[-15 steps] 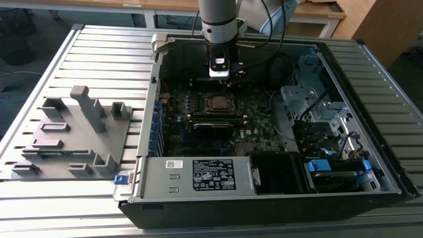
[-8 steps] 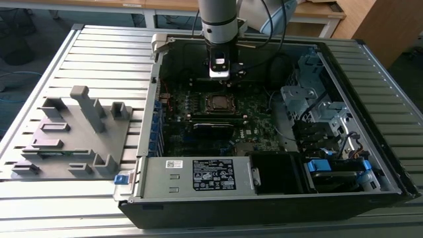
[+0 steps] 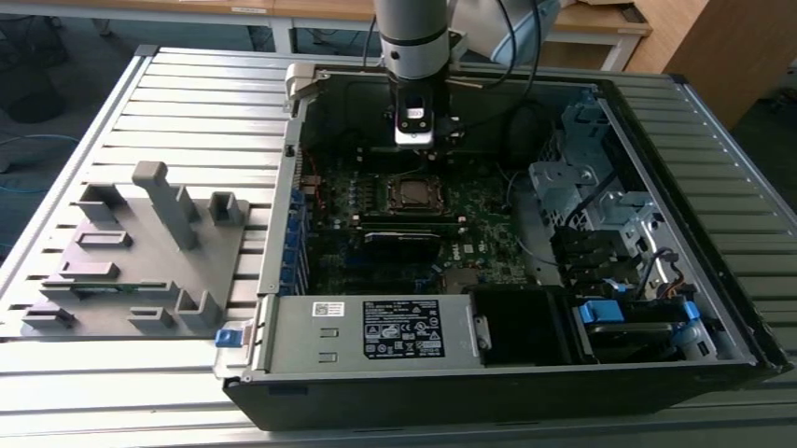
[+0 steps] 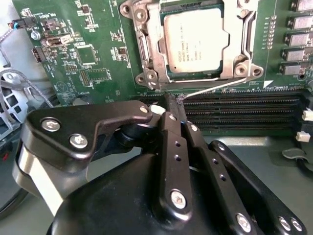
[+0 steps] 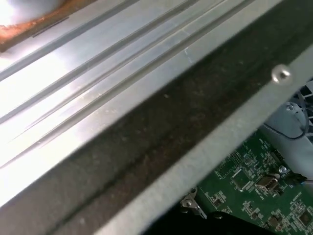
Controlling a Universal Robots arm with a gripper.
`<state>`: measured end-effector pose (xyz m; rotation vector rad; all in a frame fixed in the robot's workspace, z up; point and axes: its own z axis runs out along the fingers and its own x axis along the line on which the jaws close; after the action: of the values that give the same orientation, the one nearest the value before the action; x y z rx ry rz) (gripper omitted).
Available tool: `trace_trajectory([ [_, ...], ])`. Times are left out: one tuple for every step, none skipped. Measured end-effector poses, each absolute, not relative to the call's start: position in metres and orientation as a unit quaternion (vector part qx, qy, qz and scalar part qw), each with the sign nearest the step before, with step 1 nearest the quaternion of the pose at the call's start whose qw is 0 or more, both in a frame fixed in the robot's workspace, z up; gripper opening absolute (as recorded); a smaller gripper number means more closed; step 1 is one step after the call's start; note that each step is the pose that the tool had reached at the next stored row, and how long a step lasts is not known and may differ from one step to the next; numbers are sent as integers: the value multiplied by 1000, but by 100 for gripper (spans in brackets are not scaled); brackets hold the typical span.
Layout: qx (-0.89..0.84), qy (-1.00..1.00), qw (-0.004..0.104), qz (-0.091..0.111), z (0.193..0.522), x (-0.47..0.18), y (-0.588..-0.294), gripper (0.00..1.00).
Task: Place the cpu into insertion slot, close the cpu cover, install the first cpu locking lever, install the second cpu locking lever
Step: 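Install the first cpu locking lever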
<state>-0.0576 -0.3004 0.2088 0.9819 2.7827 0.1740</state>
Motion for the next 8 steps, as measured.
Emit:
trace_trajectory([
  [331,937,91,62,209,-58,-302,10],
  [331,937,90,65,209,-58,-304,10],
  [332,937,89,68,209,-58,-305,10],
  [333,936,86,77,209,-58,-310,10],
  [334,935,81,93,209,-58,-313,10],
  [335,934,78,101,209,-58,-315,10],
  [335,933,75,109,209,-58,-316,10],
  [336,932,72,116,209,-58,-318,10],
])
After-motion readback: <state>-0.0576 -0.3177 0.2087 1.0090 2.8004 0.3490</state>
